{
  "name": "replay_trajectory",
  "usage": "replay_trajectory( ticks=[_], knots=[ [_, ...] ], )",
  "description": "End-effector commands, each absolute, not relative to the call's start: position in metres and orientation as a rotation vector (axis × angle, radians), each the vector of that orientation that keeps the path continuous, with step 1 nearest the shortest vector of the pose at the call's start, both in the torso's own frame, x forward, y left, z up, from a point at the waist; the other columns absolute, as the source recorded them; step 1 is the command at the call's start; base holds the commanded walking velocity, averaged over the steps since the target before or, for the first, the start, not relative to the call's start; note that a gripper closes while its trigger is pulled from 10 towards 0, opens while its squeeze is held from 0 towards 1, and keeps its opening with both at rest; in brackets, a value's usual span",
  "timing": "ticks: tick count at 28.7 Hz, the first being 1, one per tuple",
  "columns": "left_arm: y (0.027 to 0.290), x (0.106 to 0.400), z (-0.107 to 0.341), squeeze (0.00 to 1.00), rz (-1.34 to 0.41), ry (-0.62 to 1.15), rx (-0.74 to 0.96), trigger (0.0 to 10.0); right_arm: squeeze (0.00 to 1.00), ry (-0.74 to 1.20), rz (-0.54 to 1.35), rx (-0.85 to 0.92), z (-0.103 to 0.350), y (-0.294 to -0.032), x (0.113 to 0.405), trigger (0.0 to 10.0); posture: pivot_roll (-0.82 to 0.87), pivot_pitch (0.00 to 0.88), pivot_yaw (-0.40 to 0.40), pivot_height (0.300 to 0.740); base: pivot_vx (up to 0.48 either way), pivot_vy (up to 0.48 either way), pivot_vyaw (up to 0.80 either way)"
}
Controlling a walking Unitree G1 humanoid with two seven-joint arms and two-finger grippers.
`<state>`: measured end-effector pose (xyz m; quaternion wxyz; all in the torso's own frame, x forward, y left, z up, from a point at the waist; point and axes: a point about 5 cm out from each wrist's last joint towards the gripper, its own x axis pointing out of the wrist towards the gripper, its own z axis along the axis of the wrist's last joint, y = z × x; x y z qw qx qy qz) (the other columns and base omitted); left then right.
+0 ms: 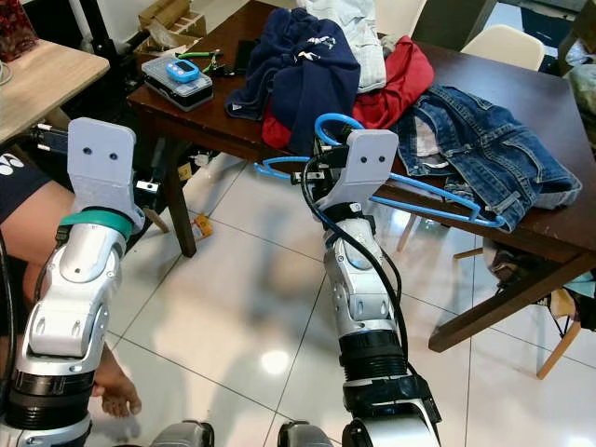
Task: Hang hanger
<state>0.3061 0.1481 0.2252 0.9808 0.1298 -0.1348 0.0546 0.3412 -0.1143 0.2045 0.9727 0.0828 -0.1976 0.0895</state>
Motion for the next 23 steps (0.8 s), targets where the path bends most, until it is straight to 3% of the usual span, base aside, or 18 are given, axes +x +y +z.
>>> replay_trajectory(
  ticks=[1,16,23],
  knots=[
    [0.147,0.306,0.227,0.00,0.111,-0.282,0.262,10.0,0.00,-0.394,0.175,0.165,0.202,-0.115,0.341,10.0,0.13,0.041,0.014,0.740,0.469,0.000,0.00],
    [0.147,0.306,0.228,0.00,0.100,-0.283,0.265,10.0,0.00,-0.390,0.153,0.190,0.203,-0.118,0.342,10.0,0.13,0.041,0.013,0.740,0.460,0.000,0.00],
    [0.143,0.306,0.229,0.00,0.070,-0.293,0.273,10.0,0.00,-0.369,0.086,0.238,0.202,-0.129,0.346,10.0,0.13,0.040,0.014,0.740,0.458,0.000,-0.80]
  ],
)
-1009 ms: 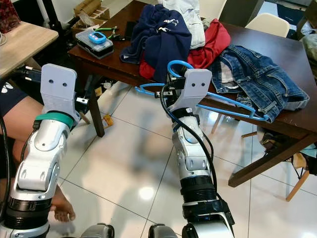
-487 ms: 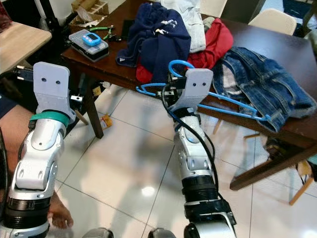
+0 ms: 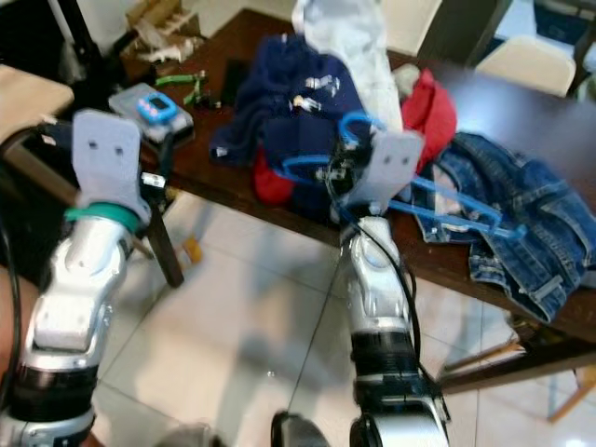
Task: Hang hanger
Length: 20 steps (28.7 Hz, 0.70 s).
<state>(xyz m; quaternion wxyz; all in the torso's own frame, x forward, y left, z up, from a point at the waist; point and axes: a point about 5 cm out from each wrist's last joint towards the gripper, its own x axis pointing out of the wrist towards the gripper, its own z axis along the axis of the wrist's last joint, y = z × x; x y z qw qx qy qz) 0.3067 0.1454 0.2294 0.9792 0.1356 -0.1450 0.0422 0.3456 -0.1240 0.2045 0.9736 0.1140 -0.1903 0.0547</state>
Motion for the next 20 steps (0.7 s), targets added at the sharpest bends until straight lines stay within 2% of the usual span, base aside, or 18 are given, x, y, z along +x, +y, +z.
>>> replay_trajectory(
  ticks=[1,4,8,9,12,13,14,15,18,20],
  knots=[
    [0.142,0.306,0.229,0.00,0.065,-0.298,0.279,10.0,0.00,-0.367,0.073,0.240,0.202,-0.131,0.347,10.0,0.13,0.039,0.013,0.740,0.458,0.000,-0.80],
    [0.141,0.305,0.231,0.00,0.057,-0.309,0.288,10.0,0.00,-0.371,0.058,0.241,0.202,-0.133,0.347,10.0,0.13,0.039,0.013,0.740,0.460,0.000,-0.80],
    [0.133,0.300,0.243,0.00,0.000,-0.427,0.422,10.0,0.00,-0.404,0.018,0.257,0.207,-0.138,0.347,10.0,0.14,0.037,0.016,0.740,0.381,0.000,0.00],
    [0.125,0.293,0.253,0.00,-0.052,-0.525,0.520,10.0,0.00,-0.442,0.012,0.281,0.213,-0.140,0.346,10.0,0.15,0.038,0.016,0.740,0.000,0.000,0.00],
    [0.125,0.293,0.253,0.00,-0.052,-0.525,0.520,10.0,0.00,-0.442,0.012,0.281,0.213,-0.140,0.346,10.0,0.15,0.038,0.016,0.740,0.000,0.000,0.00],
    [0.118,0.285,0.261,0.00,-0.111,-0.614,0.605,10.0,0.00,-0.494,0.026,0.315,0.222,-0.139,0.344,10.0,0.16,0.039,0.015,0.740,0.000,0.000,0.00],
    [0.118,0.285,0.261,0.00,-0.111,-0.614,0.605,10.0,0.00,-0.494,0.026,0.315,0.222,-0.139,0.344,10.0,0.16,0.039,0.015,0.740,0.000,0.000,0.00],
    [0.111,0.276,0.268,0.00,-0.166,-0.685,0.652,10.0,0.00,-0.592,0.063,0.346,0.244,-0.139,0.341,10.0,0.16,0.039,0.016,0.740,0.000,0.000,0.00],
    [0.107,0.269,0.277,0.00,-0.213,-0.726,0.651,10.0,0.00,-0.753,0.125,0.360,0.287,-0.141,0.334,10.0,0.16,0.039,0.016,0.740,0.000,0.000,0.00],
    [0.107,0.269,0.277,0.00,-0.213,-0.726,0.651,10.0,0.00,-0.753,0.125,0.360,0.287,-0.141,0.334,10.0,0.16,0.039,0.016,0.740,0.000,0.000,0.00]
  ],
)
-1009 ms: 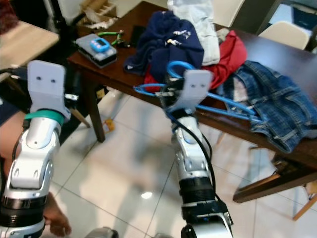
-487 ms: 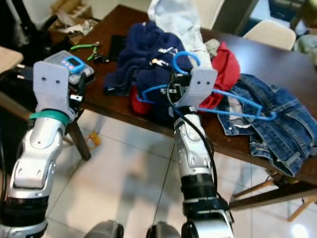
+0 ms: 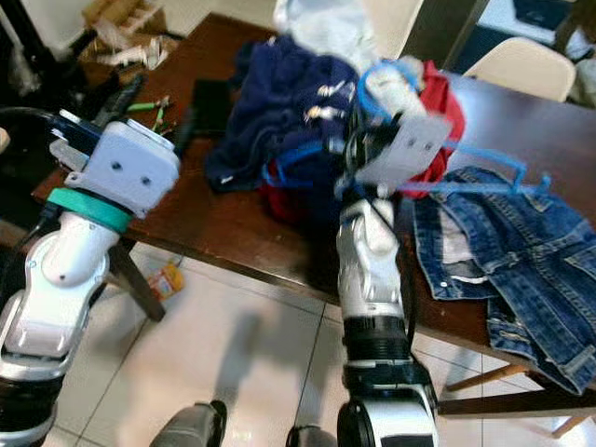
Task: Hang hanger
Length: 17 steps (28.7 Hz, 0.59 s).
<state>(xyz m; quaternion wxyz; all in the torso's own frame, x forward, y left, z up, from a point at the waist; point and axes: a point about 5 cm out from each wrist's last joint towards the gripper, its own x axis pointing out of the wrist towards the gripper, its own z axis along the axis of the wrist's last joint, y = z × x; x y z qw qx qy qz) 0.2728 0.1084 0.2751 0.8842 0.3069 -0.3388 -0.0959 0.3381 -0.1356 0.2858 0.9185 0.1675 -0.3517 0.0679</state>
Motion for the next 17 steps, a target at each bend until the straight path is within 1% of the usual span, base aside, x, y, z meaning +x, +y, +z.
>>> replay_trajectory(
  ticks=[1,2,5,7,8,10,12,14,17],
  knots=[
    [0.107,0.269,0.279,0.00,-0.216,-0.720,0.623,10.0,0.00,-0.793,0.137,0.348,0.299,-0.143,0.332,10.0,0.17,0.039,0.015,0.740,0.000,0.000,0.00],
    [0.109,0.271,0.281,0.00,-0.211,-0.704,0.581,10.0,0.00,-0.808,0.133,0.302,0.303,-0.146,0.331,10.0,0.17,0.039,0.015,0.740,0.000,0.000,0.00],
    [0.110,0.273,0.282,0.00,-0.210,-0.691,0.543,10.0,0.00,-0.809,0.128,0.271,0.303,-0.149,0.332,10.0,0.17,0.039,0.015,0.740,0.000,0.000,0.00],
    [0.112,0.274,0.283,0.00,-0.212,-0.675,0.492,10.0,0.00,-0.790,0.098,0.236,0.296,-0.156,0.333,10.0,0.16,0.049,0.017,0.740,0.000,0.000,0.00],
    [0.112,0.274,0.283,0.00,-0.212,-0.675,0.492,10.0,0.00,-0.790,0.098,0.236,0.296,-0.156,0.333,10.0,0.16,0.049,0.017,0.740,0.000,0.000,0.00],
    [0.114,0.275,0.286,0.00,-0.217,-0.692,0.502,10.0,0.00,-0.774,0.032,0.231,0.289,-0.166,0.332,10.0,0.16,0.054,0.019,0.740,0.000,0.000,0.00],
    [0.115,0.277,0.287,0.00,-0.218,-0.698,0.519,10.0,0.00,-0.766,-0.003,0.228,0.286,-0.170,0.332,10.0,0.15,0.056,0.021,0.740,0.000,0.000,0.00],
    [0.116,0.278,0.288,0.00,-0.221,-0.700,0.529,10.0,0.00,-0.756,-0.019,0.229,0.283,-0.172,0.332,10.0,0.15,0.056,0.021,0.740,0.000,0.000,0.00],
    [0.118,0.282,0.285,0.00,-0.224,-0.660,0.494,10.0,0.00,-0.722,-0.026,0.218,0.276,-0.172,0.334,10.0,0.15,0.060,0.023,0.740,0.000,0.000,0.00]
  ],
)
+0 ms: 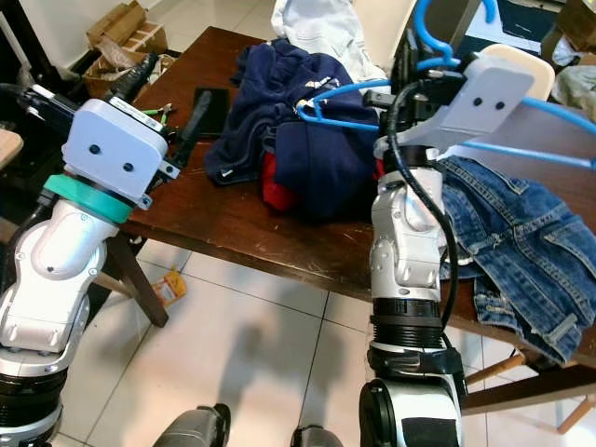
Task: Hang hanger
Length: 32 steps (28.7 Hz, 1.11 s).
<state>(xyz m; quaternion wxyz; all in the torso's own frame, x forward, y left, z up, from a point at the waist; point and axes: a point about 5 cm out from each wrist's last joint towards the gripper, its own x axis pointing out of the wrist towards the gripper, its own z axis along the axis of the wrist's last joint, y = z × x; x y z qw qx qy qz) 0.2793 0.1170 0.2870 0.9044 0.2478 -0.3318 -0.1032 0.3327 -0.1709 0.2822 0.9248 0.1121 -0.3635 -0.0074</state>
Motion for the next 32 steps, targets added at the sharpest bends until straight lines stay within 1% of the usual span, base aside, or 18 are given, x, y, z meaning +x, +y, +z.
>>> replay_trajectory(
  ticks=[1,2,5,9,19,20,23,26,32],
  knots=[
    [0.118,0.282,0.285,0.00,-0.224,-0.660,0.494,10.0,0.00,-0.722,-0.026,0.218,0.276,-0.172,0.334,10.0,0.15,0.060,0.023,0.740,0.000,0.000,0.00],
    [0.118,0.283,0.283,0.00,-0.222,-0.637,0.466,10.0,0.00,-0.701,-0.027,0.224,0.272,-0.172,0.334,10.0,0.15,0.063,0.023,0.740,0.000,0.000,-0.68],
    [0.118,0.283,0.283,0.00,-0.222,-0.637,0.466,10.0,0.00,-0.701,-0.027,0.224,0.272,-0.172,0.334,10.0,0.15,0.063,0.023,0.740,0.000,0.000,-0.68],
    [0.124,0.287,0.282,0.00,-0.180,-0.594,0.417,10.0,0.00,-0.676,-0.026,0.249,0.269,-0.170,0.336,10.0,0.15,0.066,0.020,0.740,0.000,0.000,-0.80],
    [0.128,0.288,0.283,0.00,-0.133,-0.589,0.408,10.0,0.00,-0.674,-0.024,0.257,0.271,-0.169,0.338,10.0,0.15,0.065,0.018,0.740,0.000,0.000,-0.80],
    [0.131,0.290,0.284,0.00,-0.091,-0.595,0.411,10.0,0.00,-0.669,-0.020,0.255,0.269,-0.167,0.339,10.0,0.15,0.067,0.017,0.740,0.304,0.000,-0.79],
    [0.132,0.291,0.284,0.00,-0.077,-0.596,0.410,10.0,0.00,-0.667,-0.015,0.254,0.269,-0.166,0.339,10.0,0.15,0.067,0.017,0.740,0.326,0.000,-0.79],
    [0.134,0.292,0.284,0.00,-0.045,-0.591,0.406,10.0,0.00,-0.662,0.014,0.239,0.269,-0.160,0.340,10.0,0.15,0.065,0.015,0.740,0.455,0.000,0.00],
    [0.134,0.293,0.285,0.00,-0.038,-0.591,0.404,10.0,0.00,-0.658,0.040,0.237,0.269,-0.154,0.341,10.0,0.15,0.065,0.014,0.740,0.458,0.000,0.00]
  ],
)
